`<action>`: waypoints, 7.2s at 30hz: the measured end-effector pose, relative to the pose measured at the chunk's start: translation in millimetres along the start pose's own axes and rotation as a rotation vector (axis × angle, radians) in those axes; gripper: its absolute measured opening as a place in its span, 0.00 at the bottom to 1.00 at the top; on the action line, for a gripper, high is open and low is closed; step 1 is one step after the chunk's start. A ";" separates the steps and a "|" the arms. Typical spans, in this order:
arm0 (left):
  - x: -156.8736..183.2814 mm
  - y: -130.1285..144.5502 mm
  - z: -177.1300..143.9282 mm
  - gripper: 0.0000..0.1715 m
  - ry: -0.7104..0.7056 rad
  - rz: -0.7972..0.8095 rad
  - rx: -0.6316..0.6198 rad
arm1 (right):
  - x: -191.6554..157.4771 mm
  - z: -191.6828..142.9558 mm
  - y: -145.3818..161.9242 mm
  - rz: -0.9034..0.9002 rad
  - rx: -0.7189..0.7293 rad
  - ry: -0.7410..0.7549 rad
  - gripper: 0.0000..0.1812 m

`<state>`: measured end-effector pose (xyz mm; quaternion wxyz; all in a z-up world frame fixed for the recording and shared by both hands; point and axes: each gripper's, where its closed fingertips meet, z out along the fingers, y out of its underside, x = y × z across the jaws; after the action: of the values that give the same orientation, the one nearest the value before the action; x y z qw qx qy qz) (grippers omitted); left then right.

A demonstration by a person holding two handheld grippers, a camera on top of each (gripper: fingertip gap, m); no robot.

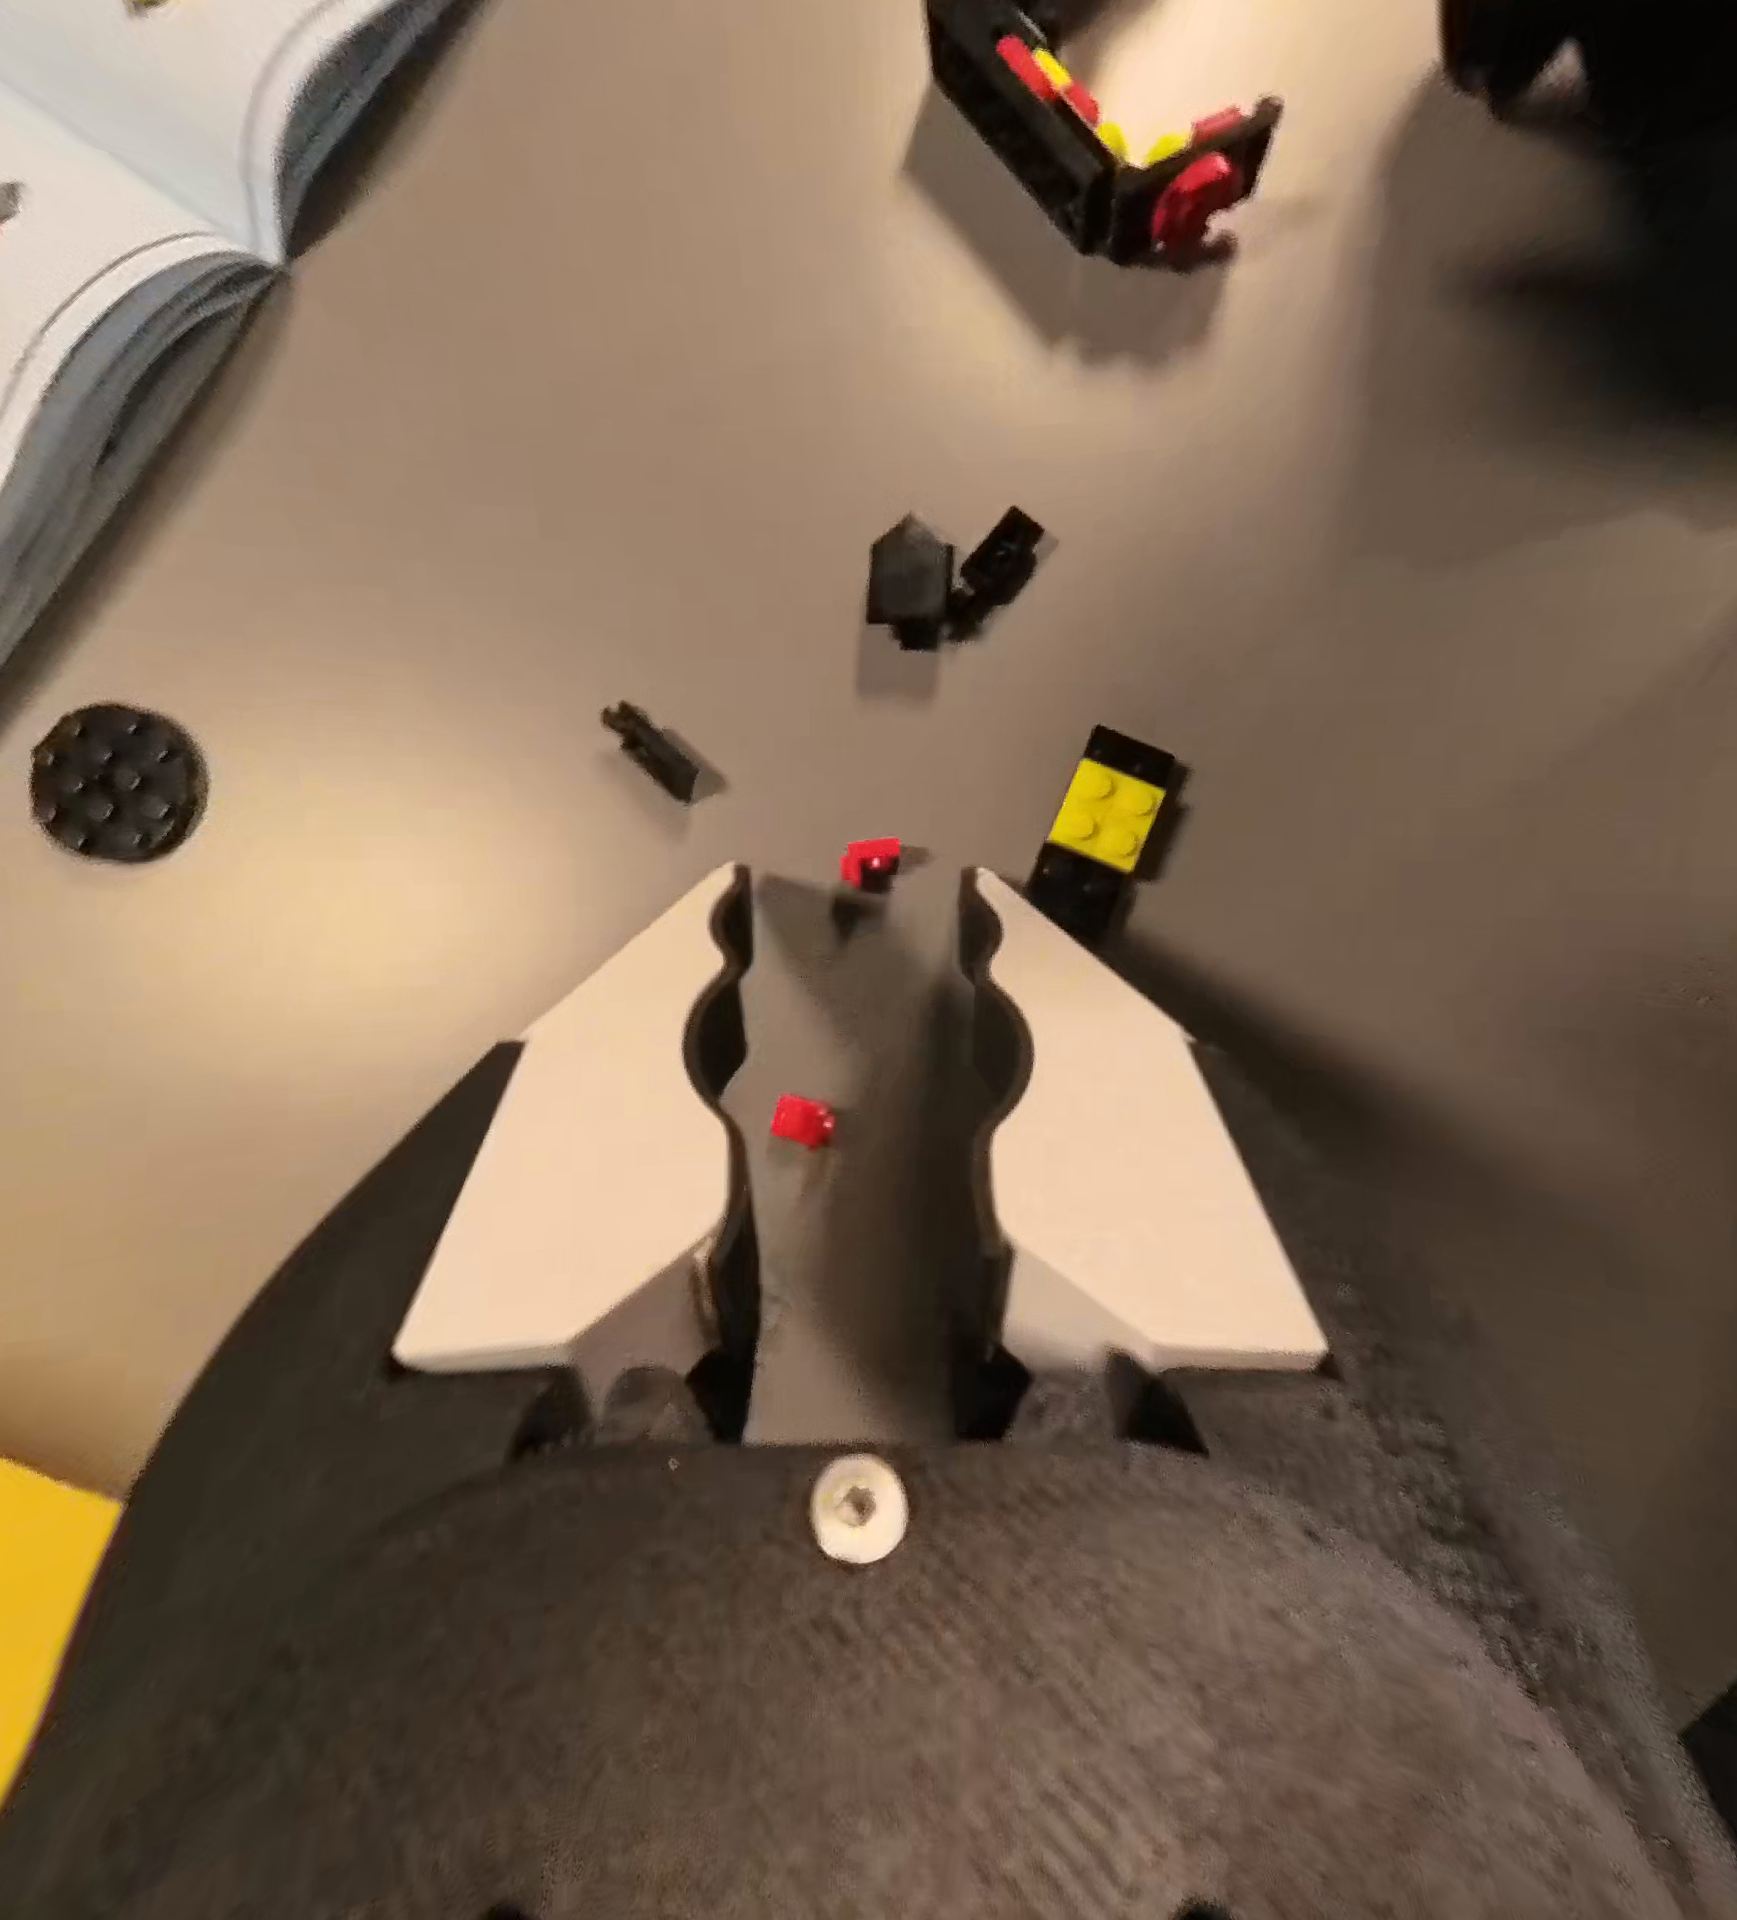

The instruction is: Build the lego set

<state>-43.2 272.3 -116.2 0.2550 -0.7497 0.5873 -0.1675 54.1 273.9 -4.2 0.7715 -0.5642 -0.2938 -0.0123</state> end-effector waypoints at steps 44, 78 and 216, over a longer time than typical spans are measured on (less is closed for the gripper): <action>30.1 0.4 -54.4 0.26 -0.224 0.350 0.558 | -148.4 0.9 44.1 0.116 -0.563 -1.013 0.08; 10.2 1.0 -64.6 0.04 -0.891 0.862 0.393 | -63.6 28.7 -37.0 0.007 0.223 -0.371 0.09; 2.2 -7.9 -68.5 0.08 -1.107 0.996 0.325 | -121.8 25.3 -11.3 -0.811 0.196 -0.288 0.05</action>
<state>-74.1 258.9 -56.0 0.6649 -0.3238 0.6105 0.2835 -61.8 254.0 -46.5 0.7051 -0.3235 -0.5960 -0.2075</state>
